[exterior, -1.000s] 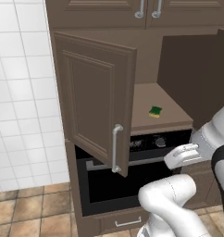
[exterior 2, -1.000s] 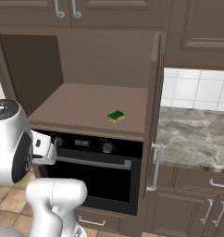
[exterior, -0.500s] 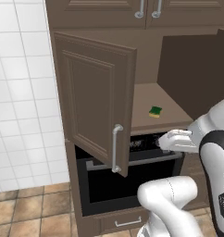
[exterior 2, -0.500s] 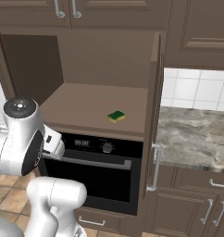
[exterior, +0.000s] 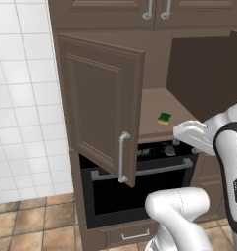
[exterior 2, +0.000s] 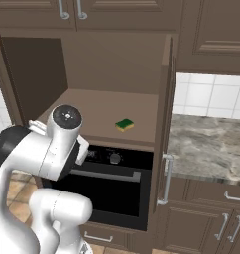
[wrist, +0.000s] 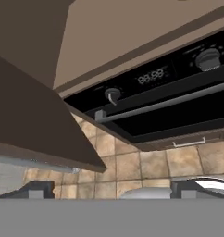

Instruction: Open the cabinet. Pick the sponge and place it next to the sink. Then close the cabinet.

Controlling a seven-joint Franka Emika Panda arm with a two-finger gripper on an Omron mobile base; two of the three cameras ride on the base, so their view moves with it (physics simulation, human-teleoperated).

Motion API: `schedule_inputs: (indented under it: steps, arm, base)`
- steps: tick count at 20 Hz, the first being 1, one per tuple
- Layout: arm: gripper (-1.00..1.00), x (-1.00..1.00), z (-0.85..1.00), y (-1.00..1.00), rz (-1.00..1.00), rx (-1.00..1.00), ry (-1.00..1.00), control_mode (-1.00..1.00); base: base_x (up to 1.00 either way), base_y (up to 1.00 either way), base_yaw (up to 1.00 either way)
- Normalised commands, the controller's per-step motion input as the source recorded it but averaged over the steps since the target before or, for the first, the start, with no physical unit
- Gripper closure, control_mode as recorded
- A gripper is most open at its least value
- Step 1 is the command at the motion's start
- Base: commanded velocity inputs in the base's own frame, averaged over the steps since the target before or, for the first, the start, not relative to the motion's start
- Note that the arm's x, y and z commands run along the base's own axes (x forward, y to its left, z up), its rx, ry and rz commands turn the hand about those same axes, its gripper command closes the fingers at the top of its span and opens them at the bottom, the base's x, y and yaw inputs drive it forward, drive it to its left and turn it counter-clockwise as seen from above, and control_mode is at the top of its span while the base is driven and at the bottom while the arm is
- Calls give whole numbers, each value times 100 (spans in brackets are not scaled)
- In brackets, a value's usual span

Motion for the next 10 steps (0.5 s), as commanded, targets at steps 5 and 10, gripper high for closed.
schedule_inputs:
  steps: [5, 10]
  arm:
    - [-100, 40, 0, 2, -6, 9, 0, -100]
    - [-100, 44, 0, 15, -4, 6, 0, -100]
  base:
    - [0, 0, 0]
    - [0, 0, 0]
